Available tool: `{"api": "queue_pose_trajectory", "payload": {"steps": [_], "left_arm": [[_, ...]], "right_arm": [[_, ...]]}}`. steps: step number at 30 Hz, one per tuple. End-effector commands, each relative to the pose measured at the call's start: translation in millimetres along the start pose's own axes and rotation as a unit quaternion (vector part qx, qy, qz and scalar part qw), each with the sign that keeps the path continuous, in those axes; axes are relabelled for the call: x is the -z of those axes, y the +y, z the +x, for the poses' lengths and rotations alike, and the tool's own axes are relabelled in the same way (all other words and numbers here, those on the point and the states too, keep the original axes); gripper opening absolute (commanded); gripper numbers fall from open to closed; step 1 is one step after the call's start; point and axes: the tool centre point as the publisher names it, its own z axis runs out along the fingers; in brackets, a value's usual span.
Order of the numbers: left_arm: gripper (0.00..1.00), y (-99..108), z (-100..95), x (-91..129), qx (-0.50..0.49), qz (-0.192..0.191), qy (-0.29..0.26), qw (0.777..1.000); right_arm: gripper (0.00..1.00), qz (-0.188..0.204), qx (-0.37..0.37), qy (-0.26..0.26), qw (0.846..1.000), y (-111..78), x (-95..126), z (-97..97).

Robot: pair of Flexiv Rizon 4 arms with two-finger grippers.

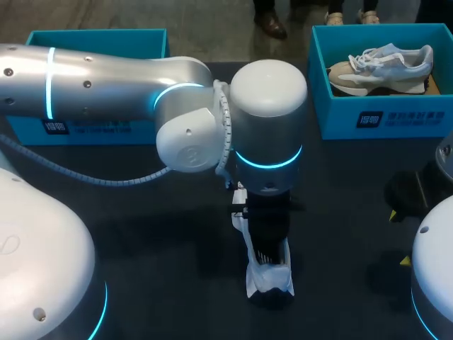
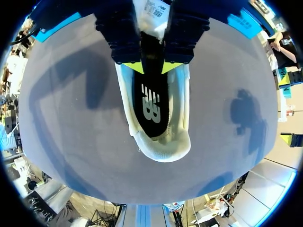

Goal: Take the shoe out of the shoebox, open the shoe tongue, remove and reinsert the insole, then place the shoe into the shoebox

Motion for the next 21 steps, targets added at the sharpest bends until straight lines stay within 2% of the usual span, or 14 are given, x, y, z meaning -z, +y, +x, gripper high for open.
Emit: {"api": "queue_pose_trajectory", "payload": {"steps": [1, 5, 8, 14, 16, 21], "left_arm": [[0.38, 0.1, -1.3, -3.2, 0.006, 0.000, 0.002, 1.000], [0.49, -0.5, 1.2, 0.0, 0.012, 0.005, -0.006, 1.000], [0.86, -1.3, 3.2, 2.1, 0.012, 0.004, -0.008, 1.000], [0.94, 4.0, 8.2, 2.7, 0.016, 0.004, -0.010, 1.000], [1.00, 6.5, 9.4, 1.7, 0.017, 0.006, -0.010, 1.000], [1.00, 13.3, 11.0, 1.1, 0.019, 0.012, -0.010, 1.000]], "right_arm": [[1.00, 0.001, 0.000, -0.003, 1.000, -0.4, -0.3, 2.5], [1.00, 0.001, 0.000, -0.003, 1.000, -0.4, -0.3, 2.5], [1.00, 0.001, 0.000, -0.003, 1.000, -0.4, -0.3, 2.5], [1.00, 0.001, 0.000, -0.003, 1.000, -0.4, -0.3, 2.5], [1.00, 0.001, 0.000, -0.003, 1.000, -0.4, -0.3, 2.5], [1.00, 0.001, 0.000, -0.003, 1.000, -0.4, -0.3, 2.5]]}}
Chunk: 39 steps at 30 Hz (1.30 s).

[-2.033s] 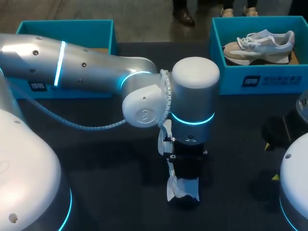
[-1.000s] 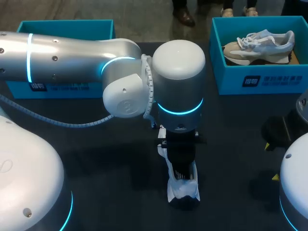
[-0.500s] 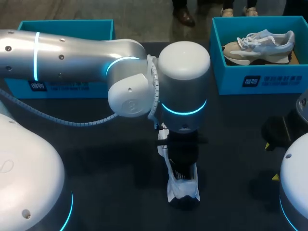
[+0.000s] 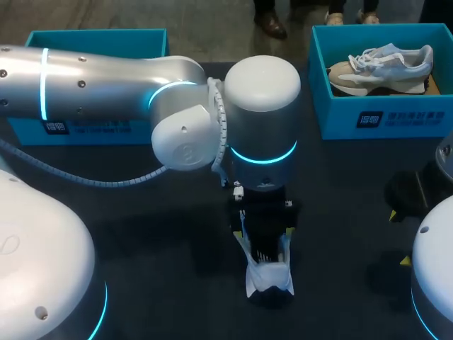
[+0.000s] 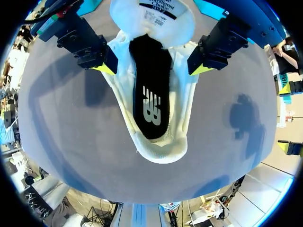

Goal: Take the shoe out of the shoebox, open the shoe tongue, remove and reinsert the insole, then place the shoe into the shoebox

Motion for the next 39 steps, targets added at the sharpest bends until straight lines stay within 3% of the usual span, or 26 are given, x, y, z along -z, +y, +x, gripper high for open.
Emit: {"api": "queue_pose_trajectory", "payload": {"steps": [1, 24, 39], "left_arm": [[1.00, 7.4, 4.3, -0.5, -0.002, 0.006, -0.006, 1.000], [1.00, 38.5, 2.4, 12.0, 0.006, -0.013, -0.016, 1.000], [1.00, 51.2, 10.2, 57.3, 0.014, -0.049, -0.037, 0.998]], "right_arm": [[1.00, 0.001, 0.000, -0.003, 1.000, -0.5, -0.3, 2.5], [1.00, 0.001, 0.000, -0.003, 1.000, -0.5, -0.3, 2.5], [1.00, 0.001, 0.000, -0.003, 1.000, -0.5, -0.3, 2.5]]}}
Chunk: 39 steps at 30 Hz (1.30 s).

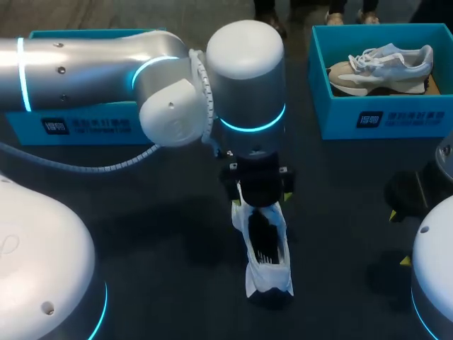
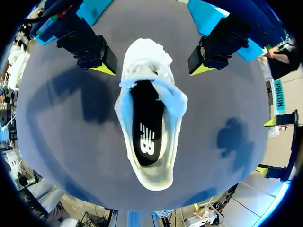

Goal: Take the shoe out of the shoebox, open the shoe tongue, remove and reinsert the insole, then place the shoe into the shoebox

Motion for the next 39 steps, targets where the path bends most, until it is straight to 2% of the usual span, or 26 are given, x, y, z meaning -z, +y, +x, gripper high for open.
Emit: {"api": "queue_pose_trajectory", "payload": {"steps": [1, 10, 13, 19, 23, 27, 28, 29, 33, 39], "left_arm": [[1.00, -0.8, 11.6, 18.8, 0.001, -0.006, -0.007, 1.000], [0.96, 3.6, 14.0, 33.3, 0.007, -0.014, -0.019, 1.000], [0.86, 1.1, 14.3, 37.6, 0.007, -0.016, -0.022, 1.000], [0.82, 0.5, 16.1, 43.3, 0.007, -0.028, -0.026, 0.999], [0.69, 0.6, 15.9, 40.9, 0.010, -0.033, -0.028, 0.999], [0.62, 9.5, 12.2, 37.2, 0.010, -0.033, -0.029, 0.999], [0.51, 13.6, 11.1, 36.2, 0.013, -0.032, -0.028, 0.999], [0.47, 17.0, 10.3, 35.3, 0.013, -0.030, -0.028, 0.999], [0.45, 28.6, 7.8, 32.7, 0.016, -0.023, -0.022, 0.999], [0.41, 27.0, 2.7, 33.1, 0.021, -0.005, -0.019, 1.000]], "right_arm": [[1.00, 0.001, 0.000, -0.003, 1.000, -0.4, -0.3, 2.6], [1.00, 0.001, 0.000, -0.003, 1.000, -0.4, -0.3, 2.6], [1.00, 0.001, 0.000, -0.003, 1.000, -0.4, -0.3, 2.6], [1.00, 0.001, 0.000, -0.003, 1.000, -0.4, -0.3, 2.6], [1.00, 0.001, 0.000, -0.003, 1.000, -0.4, -0.3, 2.6], [1.00, 0.001, 0.000, -0.003, 1.000, -0.4, -0.3, 2.6], [1.00, 0.001, 0.000, -0.003, 1.000, -0.4, -0.3, 2.6], [1.00, 0.001, 0.000, -0.003, 1.000, -0.4, -0.3, 2.6], [1.00, 0.001, 0.000, -0.003, 1.000, -0.4, -0.3, 2.6], [1.00, 0.001, 0.000, -0.003, 1.000, -0.4, -0.3, 2.6]]}}
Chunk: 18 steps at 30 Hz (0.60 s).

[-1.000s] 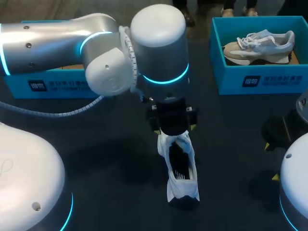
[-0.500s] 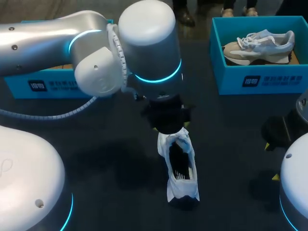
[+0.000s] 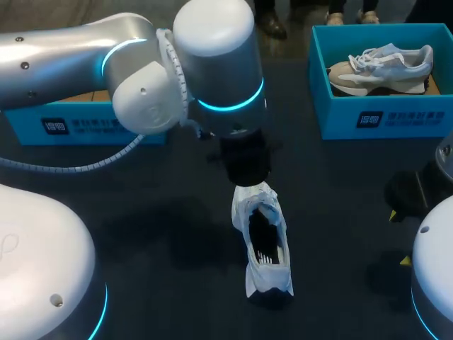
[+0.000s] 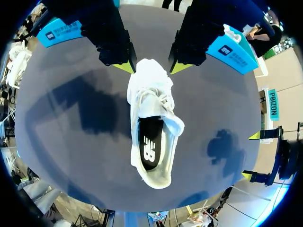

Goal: Take the shoe out of the shoebox, open the shoe tongue, remove and reinsert the insole, then place the shoe into the shoebox

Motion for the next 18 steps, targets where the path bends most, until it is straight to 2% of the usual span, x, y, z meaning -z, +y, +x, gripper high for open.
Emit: {"api": "queue_pose_trajectory", "payload": {"steps": [1, 8, 18], "left_arm": [[0.38, -0.8, -8.4, -4.1, 0.002, 0.011, 0.008, 1.000], [0.32, -24.5, -12.6, -12.3, -0.011, 0.030, 0.011, 0.999], [0.28, -41.8, -8.2, -31.6, -0.013, 0.055, 0.014, 0.998]], "right_arm": [[1.00, 0.001, 0.000, -0.003, 1.000, -0.5, -0.3, 2.6], [1.00, 0.001, 0.000, -0.003, 1.000, -0.5, -0.3, 2.6], [1.00, 0.001, 0.000, -0.003, 1.000, -0.5, -0.3, 2.6]]}}
